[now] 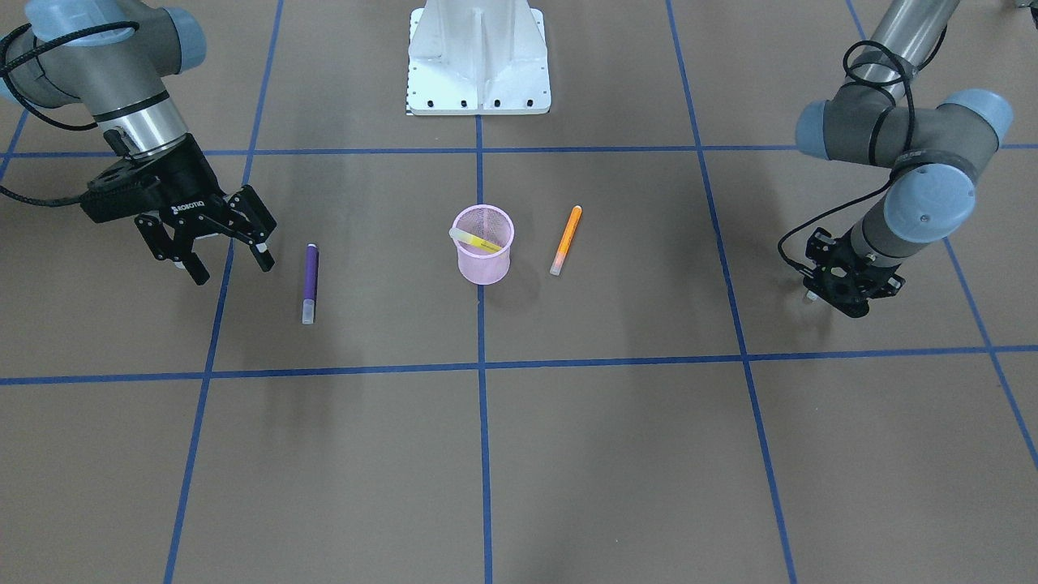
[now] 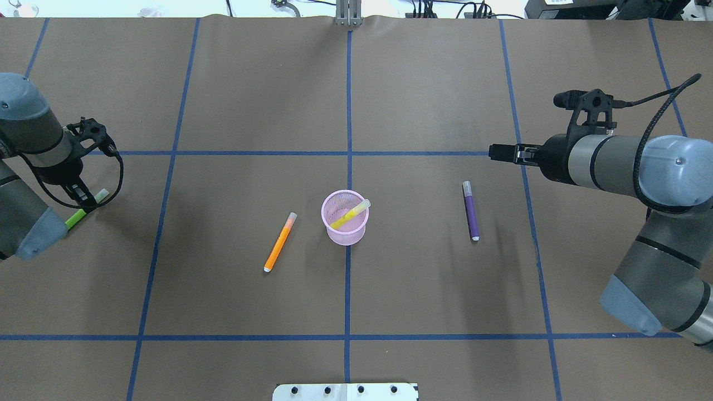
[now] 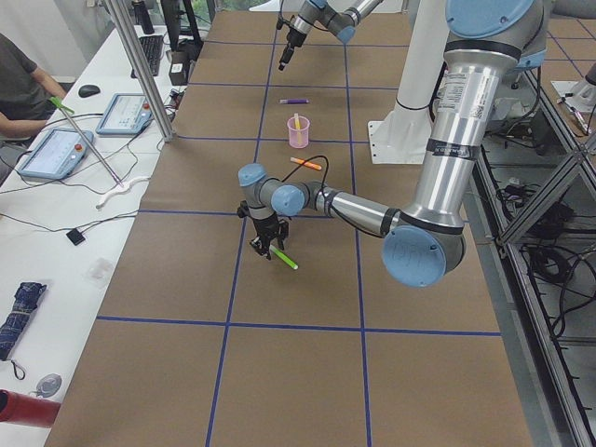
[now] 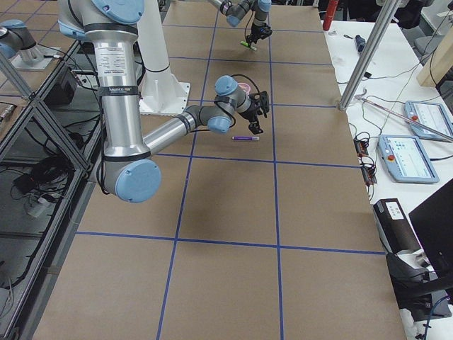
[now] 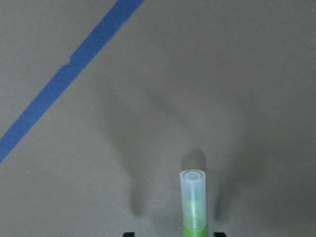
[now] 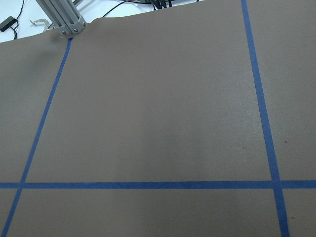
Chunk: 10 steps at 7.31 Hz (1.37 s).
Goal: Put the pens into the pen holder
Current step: 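Lift the green marker and carry it toward the cup with the left gripper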
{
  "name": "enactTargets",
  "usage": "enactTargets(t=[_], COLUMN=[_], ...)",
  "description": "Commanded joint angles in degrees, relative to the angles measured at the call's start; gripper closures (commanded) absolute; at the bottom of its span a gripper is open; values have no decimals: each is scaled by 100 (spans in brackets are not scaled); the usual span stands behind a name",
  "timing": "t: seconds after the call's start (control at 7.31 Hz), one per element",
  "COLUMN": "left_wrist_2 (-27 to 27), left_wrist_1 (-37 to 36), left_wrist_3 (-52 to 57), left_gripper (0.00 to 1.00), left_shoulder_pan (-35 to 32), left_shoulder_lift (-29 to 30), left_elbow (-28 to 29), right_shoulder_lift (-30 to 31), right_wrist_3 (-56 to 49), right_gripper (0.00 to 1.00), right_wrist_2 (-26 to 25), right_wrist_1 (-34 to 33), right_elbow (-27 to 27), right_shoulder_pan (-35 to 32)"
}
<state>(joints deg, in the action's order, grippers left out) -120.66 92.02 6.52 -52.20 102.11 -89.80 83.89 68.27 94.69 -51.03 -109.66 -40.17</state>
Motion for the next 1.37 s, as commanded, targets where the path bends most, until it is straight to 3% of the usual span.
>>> enactTargets(t=[0.0,0.55,0.68,0.82,1.1,1.23], left_wrist_2=[-1,-1,-19,-184,-212,-438], left_wrist_1=[9,0,0,0,0,-9], left_wrist_3=[-28,-37,-45,-37,-37,-37], left_gripper=[42,59,94,100,100,100], left_shoulder_pan=[44,70,70,70,70,53], left_shoulder_lift=[2,2,-7,-7,10,89], left_elbow=[-2,59,42,68,16,-359], right_shoulder_lift=[-4,-13,-21,-21,-21,-21], right_wrist_3=[2,150,239,240,275,275], right_gripper=[0,0,0,0,0,0], right_wrist_2=[-3,14,23,23,23,40], right_wrist_1=[-4,-4,5,5,5,5], right_elbow=[6,-20,-29,-29,-38,-47], right_shoulder_pan=[0,0,0,-9,-9,-61])
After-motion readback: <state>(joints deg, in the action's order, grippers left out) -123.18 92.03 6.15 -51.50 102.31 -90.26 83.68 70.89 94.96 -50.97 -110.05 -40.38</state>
